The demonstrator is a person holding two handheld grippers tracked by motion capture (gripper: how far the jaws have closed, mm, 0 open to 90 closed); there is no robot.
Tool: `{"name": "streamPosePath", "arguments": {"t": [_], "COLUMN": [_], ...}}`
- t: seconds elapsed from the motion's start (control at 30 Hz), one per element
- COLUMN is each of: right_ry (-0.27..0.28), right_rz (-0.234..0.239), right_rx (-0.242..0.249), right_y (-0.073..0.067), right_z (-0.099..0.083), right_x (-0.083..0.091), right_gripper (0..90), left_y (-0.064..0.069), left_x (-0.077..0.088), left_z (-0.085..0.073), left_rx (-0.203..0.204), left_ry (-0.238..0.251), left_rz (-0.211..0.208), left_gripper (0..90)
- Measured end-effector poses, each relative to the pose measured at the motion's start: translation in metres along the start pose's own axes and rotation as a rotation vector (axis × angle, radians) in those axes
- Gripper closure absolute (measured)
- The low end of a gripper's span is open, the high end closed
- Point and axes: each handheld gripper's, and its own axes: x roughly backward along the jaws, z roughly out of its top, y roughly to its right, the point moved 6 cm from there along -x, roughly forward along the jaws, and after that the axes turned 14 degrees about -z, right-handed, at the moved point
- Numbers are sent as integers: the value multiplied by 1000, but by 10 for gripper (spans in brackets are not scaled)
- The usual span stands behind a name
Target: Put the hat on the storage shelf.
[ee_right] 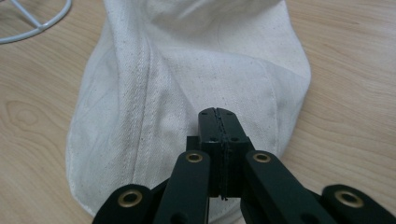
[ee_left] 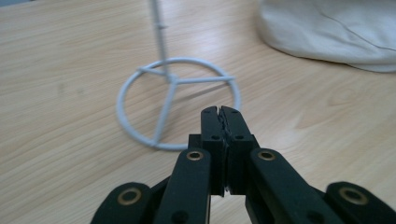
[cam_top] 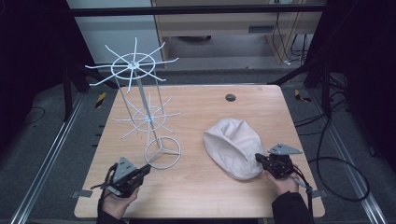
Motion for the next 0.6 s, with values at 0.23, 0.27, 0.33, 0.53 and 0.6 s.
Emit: {"name": "streamPosePath", "arguments": {"t": [0.23,0.27,0.33,0.53,0.6], "right_ry": [-7,-9,-10,-15,-15], "right_rz": [22,27,28,34,29], "right_rx": [20,18,29,26,19], "right_y": [-16,-18,-23,-30,-30], "right_z": [-5,-5,-7,-9,-8], "right_x": [8,10,13,17,19], "right_gripper": [900,900,900,900,900], "left_y": [-37,-41,-53,-65,-70], "left_x": [23,25,30,34,35], "left_z": [-7,-8,-12,-16,-16], "left_rx": [67,73,95,125,126], "left_ry": [39,41,45,54,57], "left_rz": [88,96,128,149,161], "left_gripper": [885,885,883,877,861]}}
